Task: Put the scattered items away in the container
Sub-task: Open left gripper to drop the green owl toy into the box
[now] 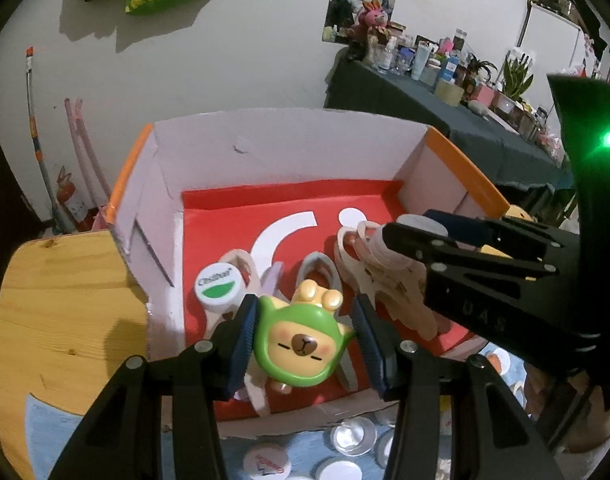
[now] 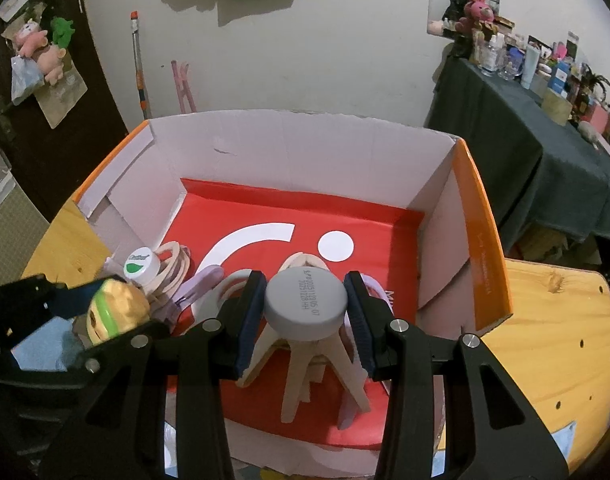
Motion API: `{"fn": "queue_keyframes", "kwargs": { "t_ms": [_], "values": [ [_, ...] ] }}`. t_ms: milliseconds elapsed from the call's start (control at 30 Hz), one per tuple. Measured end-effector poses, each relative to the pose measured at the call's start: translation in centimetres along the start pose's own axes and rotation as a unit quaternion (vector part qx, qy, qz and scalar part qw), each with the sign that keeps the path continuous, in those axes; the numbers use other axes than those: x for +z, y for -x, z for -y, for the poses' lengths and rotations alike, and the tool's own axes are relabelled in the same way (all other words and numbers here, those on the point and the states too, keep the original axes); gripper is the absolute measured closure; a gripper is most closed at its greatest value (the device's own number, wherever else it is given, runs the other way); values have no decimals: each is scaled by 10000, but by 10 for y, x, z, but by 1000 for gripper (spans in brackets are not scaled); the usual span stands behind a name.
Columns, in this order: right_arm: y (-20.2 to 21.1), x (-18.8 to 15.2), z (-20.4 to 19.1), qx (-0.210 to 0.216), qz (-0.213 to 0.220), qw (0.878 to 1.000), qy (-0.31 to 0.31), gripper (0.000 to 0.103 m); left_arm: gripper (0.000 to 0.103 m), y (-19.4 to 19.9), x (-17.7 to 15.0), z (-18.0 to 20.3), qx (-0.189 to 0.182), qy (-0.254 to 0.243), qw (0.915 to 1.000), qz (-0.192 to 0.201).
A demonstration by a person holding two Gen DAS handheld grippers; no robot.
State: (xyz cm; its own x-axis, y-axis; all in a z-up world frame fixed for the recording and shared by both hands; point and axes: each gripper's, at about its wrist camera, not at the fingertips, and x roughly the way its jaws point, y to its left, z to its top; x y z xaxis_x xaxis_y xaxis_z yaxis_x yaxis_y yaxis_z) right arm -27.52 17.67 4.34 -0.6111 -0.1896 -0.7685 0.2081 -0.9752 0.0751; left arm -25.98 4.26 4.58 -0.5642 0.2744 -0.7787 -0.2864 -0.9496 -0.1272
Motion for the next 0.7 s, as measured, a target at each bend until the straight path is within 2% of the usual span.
{"fn": "queue_keyframes", "kwargs": {
  "t_ms": [700],
  "values": [
    [-13,-1,6,-99,-129,9999,10,64,53,-27,-14,11,-73,-62,9996,-284]
  ]
}}
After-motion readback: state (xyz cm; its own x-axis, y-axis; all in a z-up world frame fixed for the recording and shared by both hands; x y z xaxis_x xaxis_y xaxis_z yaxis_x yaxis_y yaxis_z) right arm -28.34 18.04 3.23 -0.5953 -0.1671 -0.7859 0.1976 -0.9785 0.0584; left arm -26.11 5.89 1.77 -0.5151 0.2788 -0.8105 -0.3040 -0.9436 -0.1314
